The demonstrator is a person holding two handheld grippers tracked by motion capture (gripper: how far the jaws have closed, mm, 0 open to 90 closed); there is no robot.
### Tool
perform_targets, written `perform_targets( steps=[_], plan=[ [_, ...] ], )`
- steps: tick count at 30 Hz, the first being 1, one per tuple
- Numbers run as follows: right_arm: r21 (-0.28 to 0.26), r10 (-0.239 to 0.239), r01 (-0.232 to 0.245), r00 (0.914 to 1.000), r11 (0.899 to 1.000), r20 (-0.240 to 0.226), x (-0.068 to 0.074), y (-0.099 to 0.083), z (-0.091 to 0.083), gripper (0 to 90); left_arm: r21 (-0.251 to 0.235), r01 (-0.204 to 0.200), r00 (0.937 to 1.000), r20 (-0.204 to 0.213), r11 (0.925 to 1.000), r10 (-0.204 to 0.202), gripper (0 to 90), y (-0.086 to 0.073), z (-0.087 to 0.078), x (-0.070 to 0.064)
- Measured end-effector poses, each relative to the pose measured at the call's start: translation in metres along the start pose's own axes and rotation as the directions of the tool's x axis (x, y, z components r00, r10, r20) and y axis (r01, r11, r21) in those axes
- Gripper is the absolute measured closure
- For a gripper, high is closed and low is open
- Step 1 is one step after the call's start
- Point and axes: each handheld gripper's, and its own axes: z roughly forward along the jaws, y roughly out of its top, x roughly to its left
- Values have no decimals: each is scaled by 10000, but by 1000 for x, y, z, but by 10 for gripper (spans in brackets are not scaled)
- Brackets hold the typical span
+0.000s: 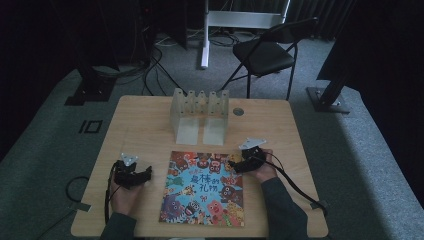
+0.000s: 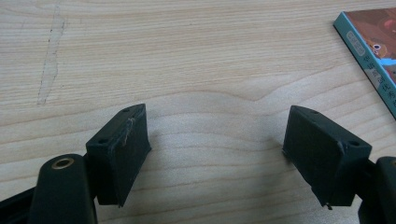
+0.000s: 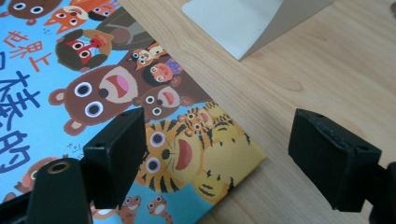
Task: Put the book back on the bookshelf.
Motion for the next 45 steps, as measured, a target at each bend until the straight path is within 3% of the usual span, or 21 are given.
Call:
perform_targets(
  steps=[7, 10, 13, 19, 21, 23, 26, 30, 33, 37, 39, 41, 42, 45],
  plan=[
    [167, 432, -428, 9987, 9989, -277, -4, -7, 6, 182, 40, -58, 10000, 71, 10000, 58, 234, 0, -2, 0],
    [217, 386, -378, 9984, 9991, -404, -3, -8, 9, 181, 8, -16, 10000, 42, 10000, 16, 333, 0, -4, -2],
    [219, 473, -463, 9976, 9987, -496, -3, -9, 12, 177, -122, 168, 9979, 626, 9998, -160, 329, 0, -6, -1],
    [252, 590, -576, 9965, 9980, -585, -3, -9, 13, 174, -650, -261, 9906, 1327, 9975, 345, 271, 2, -19, -9],
    [246, 643, -629, 9960, 9977, -618, -4, -9, 13, 172, -721, -647, 9871, 1420, 9953, 745, 203, 2, -23, -16],
    [258, 686, -670, 9956, 9974, -638, -4, -9, 13, 172, -798, -1181, 9798, 1529, 9898, 1292, 187, 2, -27, -25],
    [241, 825, -808, 9934, 9964, -799, -6, -11, 14, 172, -965, -1829, 9640, 1777, 9784, 1977, 155, 1, -32, -39],
    [175, 1236, -1224, 9859, 9923, -1129, -9, -16, 13, 173, -1192, -2359, 9402, 2230, 9644, 2575, 144, -2, -37, -55],
    [167, 1244, -1233, 9857, 9922, -1136, -9, -16, 14, 172, -1548, -2899, 9222, 2186, 9445, 3189, 146, -6, -44, -69],
    [120, 1313, -1308, 9846, 9913, -1157, -9, -16, 14, 173, -1667, -3192, 9001, 2546, 9329, 3535, 148, -11, -50, -84],
    [71, 1372, -1374, 9834, 9905, -1189, -10, -15, 13, 172, -1666, -3402, 8846, 2770, 9255, 3750, 147, -14, -52, -91],
    [43, 1507, -1514, 9802, 9885, -1282, -11, -14, 12, 172, -1702, -3628, 8641, 3065, 9162, 3992, 139, -16, -55, -100],
    [43, 1507, -1514, 9802, 9885, -1282, -11, -14, 12, 172, -1739, -3725, 8580, 3098, 9116, 4097, 139, -17, -57, -104],
    [-33, 1615, -1634, 9776, 9866, -1347, -12, -13, 10, 172, -1805, -4161, 8206, 3476, 8912, 4536, 111, -21, -62, -117]
  ],
)
